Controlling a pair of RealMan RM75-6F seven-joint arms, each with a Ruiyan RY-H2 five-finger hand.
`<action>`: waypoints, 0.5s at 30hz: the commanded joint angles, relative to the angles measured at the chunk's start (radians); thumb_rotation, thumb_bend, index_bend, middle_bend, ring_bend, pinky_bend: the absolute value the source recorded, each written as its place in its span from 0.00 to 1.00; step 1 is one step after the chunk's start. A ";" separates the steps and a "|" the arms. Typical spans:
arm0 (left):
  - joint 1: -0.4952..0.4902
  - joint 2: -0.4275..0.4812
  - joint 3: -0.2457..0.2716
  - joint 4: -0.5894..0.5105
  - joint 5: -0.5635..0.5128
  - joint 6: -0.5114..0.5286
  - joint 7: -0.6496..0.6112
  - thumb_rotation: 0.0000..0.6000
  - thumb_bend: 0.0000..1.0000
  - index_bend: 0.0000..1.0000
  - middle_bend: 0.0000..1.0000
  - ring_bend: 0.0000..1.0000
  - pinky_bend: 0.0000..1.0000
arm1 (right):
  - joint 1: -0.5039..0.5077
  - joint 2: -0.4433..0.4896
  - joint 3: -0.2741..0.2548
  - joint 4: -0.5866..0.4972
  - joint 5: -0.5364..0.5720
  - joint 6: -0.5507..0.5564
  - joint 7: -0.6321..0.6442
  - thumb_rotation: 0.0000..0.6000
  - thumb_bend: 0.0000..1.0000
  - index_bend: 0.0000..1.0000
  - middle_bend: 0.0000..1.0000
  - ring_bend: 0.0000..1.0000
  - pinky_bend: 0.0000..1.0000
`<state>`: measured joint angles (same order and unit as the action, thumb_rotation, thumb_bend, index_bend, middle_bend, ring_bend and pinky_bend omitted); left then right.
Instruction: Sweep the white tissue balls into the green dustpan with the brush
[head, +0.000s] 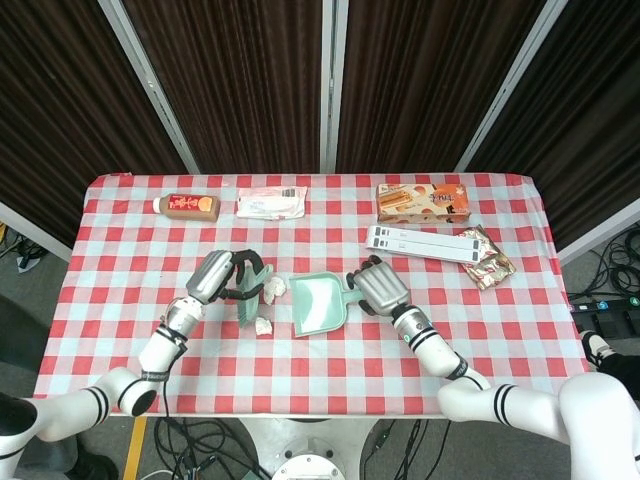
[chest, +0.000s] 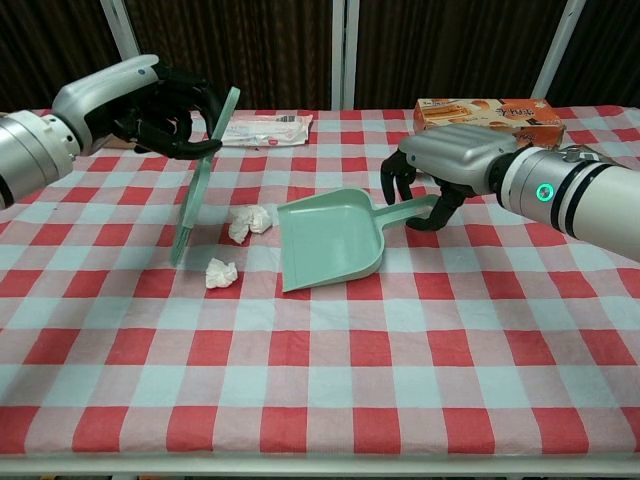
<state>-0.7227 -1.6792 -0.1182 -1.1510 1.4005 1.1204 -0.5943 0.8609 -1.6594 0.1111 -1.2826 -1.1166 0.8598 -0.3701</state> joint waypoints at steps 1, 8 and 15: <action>0.051 -0.021 -0.007 -0.055 -0.039 0.046 0.110 1.00 0.43 0.54 0.56 0.70 0.89 | -0.001 -0.002 0.001 0.005 -0.007 -0.005 0.004 1.00 0.47 0.62 0.60 0.29 0.21; 0.049 -0.118 -0.033 0.038 -0.050 0.043 0.156 1.00 0.43 0.54 0.56 0.70 0.89 | -0.003 -0.012 0.009 0.007 -0.012 -0.005 -0.001 1.00 0.47 0.63 0.60 0.29 0.21; 0.028 -0.195 -0.074 0.115 -0.055 0.028 0.121 1.00 0.43 0.54 0.55 0.70 0.89 | 0.000 -0.032 0.020 0.011 -0.006 -0.005 -0.019 1.00 0.47 0.63 0.60 0.29 0.21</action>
<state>-0.6883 -1.8613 -0.1817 -1.0448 1.3478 1.1525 -0.4631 0.8609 -1.6903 0.1300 -1.2726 -1.1236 0.8549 -0.3879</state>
